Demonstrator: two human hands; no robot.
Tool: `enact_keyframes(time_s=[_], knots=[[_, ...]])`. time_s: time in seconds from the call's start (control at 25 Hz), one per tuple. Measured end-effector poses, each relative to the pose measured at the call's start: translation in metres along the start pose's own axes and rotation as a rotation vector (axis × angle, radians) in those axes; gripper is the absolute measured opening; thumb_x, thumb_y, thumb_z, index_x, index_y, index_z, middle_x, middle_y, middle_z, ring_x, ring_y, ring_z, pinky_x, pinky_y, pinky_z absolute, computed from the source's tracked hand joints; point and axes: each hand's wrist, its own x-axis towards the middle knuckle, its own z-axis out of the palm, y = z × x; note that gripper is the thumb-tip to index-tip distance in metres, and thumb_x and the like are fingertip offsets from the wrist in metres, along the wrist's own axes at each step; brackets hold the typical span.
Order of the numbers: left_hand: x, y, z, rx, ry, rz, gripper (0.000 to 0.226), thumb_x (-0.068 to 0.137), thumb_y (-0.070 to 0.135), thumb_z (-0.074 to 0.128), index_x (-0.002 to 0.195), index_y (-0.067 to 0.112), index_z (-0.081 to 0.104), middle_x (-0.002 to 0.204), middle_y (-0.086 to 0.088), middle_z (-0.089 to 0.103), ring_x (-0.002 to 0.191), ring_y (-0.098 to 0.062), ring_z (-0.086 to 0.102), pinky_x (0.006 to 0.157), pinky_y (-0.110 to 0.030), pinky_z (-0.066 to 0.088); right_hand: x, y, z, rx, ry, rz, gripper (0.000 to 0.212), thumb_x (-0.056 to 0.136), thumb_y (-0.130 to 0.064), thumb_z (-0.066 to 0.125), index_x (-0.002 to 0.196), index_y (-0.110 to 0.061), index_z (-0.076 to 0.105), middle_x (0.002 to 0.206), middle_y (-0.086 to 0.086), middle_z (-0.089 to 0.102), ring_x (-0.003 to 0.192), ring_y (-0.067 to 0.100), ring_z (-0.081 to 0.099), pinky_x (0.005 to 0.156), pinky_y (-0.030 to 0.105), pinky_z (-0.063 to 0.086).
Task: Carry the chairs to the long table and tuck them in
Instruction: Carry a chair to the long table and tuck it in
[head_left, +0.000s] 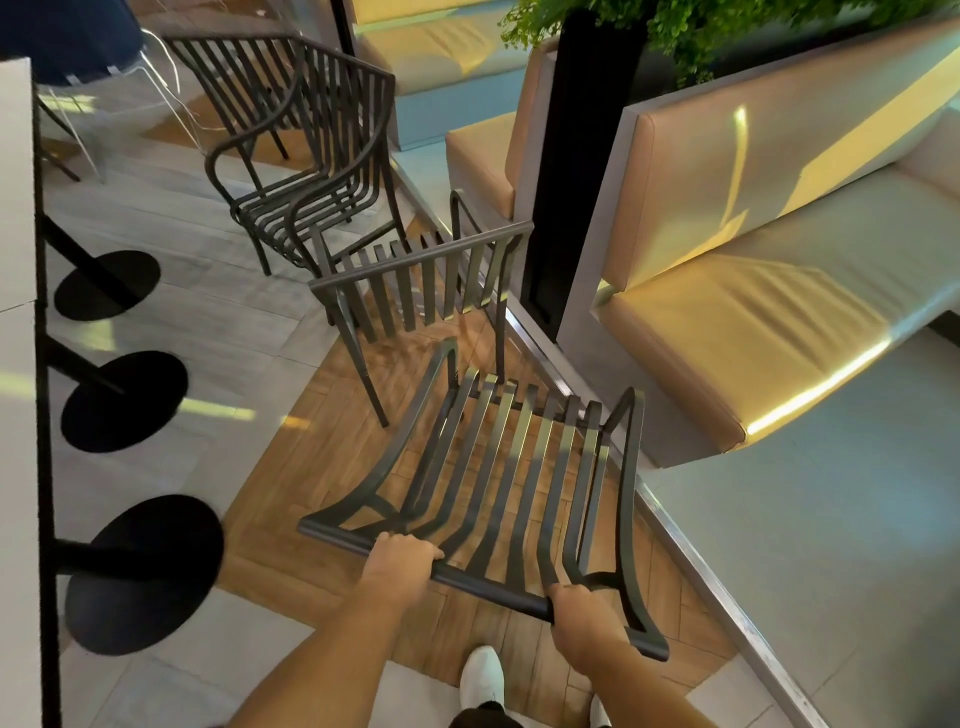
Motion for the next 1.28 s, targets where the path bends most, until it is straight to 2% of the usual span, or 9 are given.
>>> enact_keyframes(time_s=[0.24, 0.4, 0.56, 0.68, 0.88, 1.04, 1.28], knots=[[-0.007, 0.034, 0.015, -0.041, -0.007, -0.071, 0.058, 0.104, 0.006, 0.044, 0.152, 0.038, 0.046, 0.148, -0.005, 0.056, 0.138, -0.028, 0.048, 0.115, -0.043, 0.03, -0.008, 0.03, -0.001, -0.02, -0.011, -0.037, 0.025, 0.099, -0.018, 0.056, 0.123, -0.024, 0.06, 0.119, -0.001, 0.066, 0.109, 0.018, 0.064, 0.098, 0.035, 0.053], [-0.01, 0.062, 0.02, -0.153, -0.023, -0.17, 0.049, 0.107, 0.015, 0.043, 0.149, 0.039, 0.049, 0.147, -0.006, 0.056, 0.136, -0.029, 0.05, 0.112, -0.043, 0.032, -0.008, 0.057, -0.005, -0.069, -0.024, -0.127, 0.022, 0.1, -0.018, 0.053, 0.119, -0.026, 0.062, 0.116, -0.002, 0.066, 0.107, 0.017, 0.064, 0.096, 0.034, 0.053], [-0.022, 0.118, 0.014, -0.155, -0.034, -0.23, 0.043, 0.109, 0.02, 0.042, 0.148, 0.034, 0.051, 0.148, -0.007, 0.054, 0.136, -0.029, 0.049, 0.116, -0.039, 0.032, -0.007, 0.106, -0.024, -0.185, -0.071, -0.247, 0.023, 0.101, -0.016, 0.051, 0.12, -0.022, 0.063, 0.116, 0.001, 0.067, 0.107, 0.021, 0.065, 0.094, 0.035, 0.054], [-0.034, 0.161, 0.014, -0.23, 0.02, -0.311, 0.04, 0.106, 0.021, 0.045, 0.142, 0.034, 0.057, 0.138, -0.003, 0.061, 0.128, -0.025, 0.055, 0.108, -0.035, 0.04, -0.009, 0.141, -0.036, -0.271, -0.06, -0.326, 0.026, 0.101, -0.011, 0.048, 0.121, -0.017, 0.063, 0.118, 0.005, 0.066, 0.109, 0.024, 0.065, 0.092, 0.036, 0.053], [-0.049, 0.221, 0.023, -0.411, -0.009, -0.463, 0.033, 0.1, 0.03, 0.055, 0.131, 0.037, 0.065, 0.122, 0.002, 0.068, 0.113, -0.022, 0.062, 0.099, -0.034, 0.049, -0.005, 0.184, -0.057, -0.404, -0.066, -0.426, 0.025, 0.097, -0.008, 0.051, 0.117, -0.016, 0.064, 0.113, 0.006, 0.067, 0.104, 0.025, 0.066, 0.089, 0.038, 0.056], [-0.053, 0.247, 0.03, -0.522, -0.024, -0.551, 0.033, 0.103, 0.022, 0.053, 0.133, 0.029, 0.064, 0.125, -0.003, 0.067, 0.113, -0.024, 0.063, 0.101, -0.037, 0.051, 0.012, 0.192, -0.07, -0.487, -0.045, -0.512, 0.024, 0.1, -0.012, 0.048, 0.117, -0.018, 0.064, 0.115, 0.005, 0.067, 0.107, 0.025, 0.066, 0.094, 0.038, 0.054], [-0.056, 0.26, 0.027, -0.558, 0.004, -0.622, 0.023, 0.103, 0.024, 0.054, 0.123, 0.025, 0.066, 0.112, -0.004, 0.068, 0.099, -0.022, 0.064, 0.087, -0.034, 0.051, 0.047, 0.171, -0.1, -0.65, -0.017, -0.549, 0.026, 0.099, -0.013, 0.05, 0.117, -0.023, 0.065, 0.118, 0.002, 0.068, 0.112, 0.024, 0.064, 0.098, 0.041, 0.052]])
